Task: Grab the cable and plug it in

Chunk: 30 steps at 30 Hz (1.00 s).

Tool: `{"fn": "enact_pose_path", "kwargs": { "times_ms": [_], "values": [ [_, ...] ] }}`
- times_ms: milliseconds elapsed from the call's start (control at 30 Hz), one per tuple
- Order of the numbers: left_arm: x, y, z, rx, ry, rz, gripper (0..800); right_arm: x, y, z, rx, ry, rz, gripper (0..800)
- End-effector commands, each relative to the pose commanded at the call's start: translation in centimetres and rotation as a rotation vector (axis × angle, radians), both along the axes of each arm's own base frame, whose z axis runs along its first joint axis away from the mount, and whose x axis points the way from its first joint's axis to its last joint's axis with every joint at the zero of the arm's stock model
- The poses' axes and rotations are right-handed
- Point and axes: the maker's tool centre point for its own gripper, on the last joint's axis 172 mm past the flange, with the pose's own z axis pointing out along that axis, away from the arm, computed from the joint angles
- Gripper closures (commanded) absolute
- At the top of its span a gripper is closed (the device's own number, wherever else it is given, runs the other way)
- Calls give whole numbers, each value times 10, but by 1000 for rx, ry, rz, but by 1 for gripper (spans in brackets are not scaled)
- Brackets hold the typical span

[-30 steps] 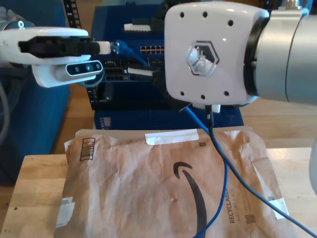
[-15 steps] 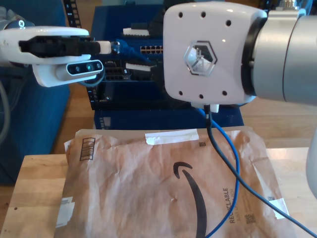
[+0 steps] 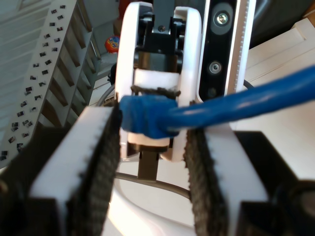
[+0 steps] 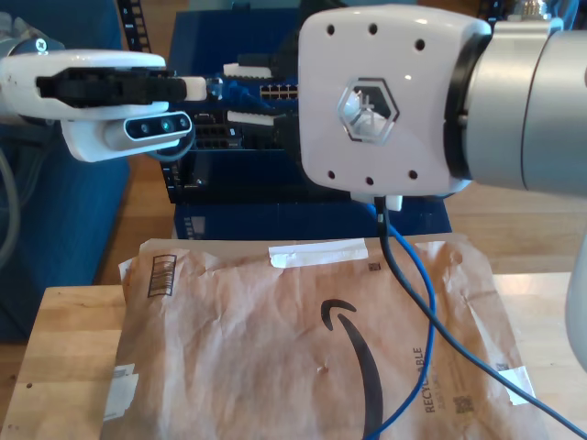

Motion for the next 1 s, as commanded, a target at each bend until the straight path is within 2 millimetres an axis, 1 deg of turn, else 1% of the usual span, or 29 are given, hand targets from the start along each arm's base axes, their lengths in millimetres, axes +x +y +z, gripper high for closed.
{"fn": "enact_pose_path", "kwargs": {
  "times_ms": [100,567,633,733,767,800,833,867,933,1000],
  "values": [
    [1,1,1,-3,-2,3,774,0,0,-1,-1,1,0,566],
    [-1,0,1,-5,-3,-3,775,0,1,-1,-2,0,1,577],
    [-1,0,1,-4,-1,-3,774,0,1,-1,0,0,0,634],
    [-1,0,1,-4,-1,-3,774,1,1,-3,-3,4,0,666],
    [-1,0,1,-4,-1,-3,774,1,1,-3,-3,4,0,691],
    [-1,0,1,-4,-1,-3,774,1,1,-3,-3,4,0,739],
    [-1,0,1,-4,-1,-3,762,1,2,-4,-4,6,0,752],
    [-2,0,1,-5,-1,-4,705,1,1,-3,-3,5,0,763],
    [-4,-4,1,-11,0,-16,464,1,1,-3,-1,7,-1,778],
    [-5,-6,1,-17,-1,-20,359,1,1,-3,-2,6,-1,786]
  ]
}}
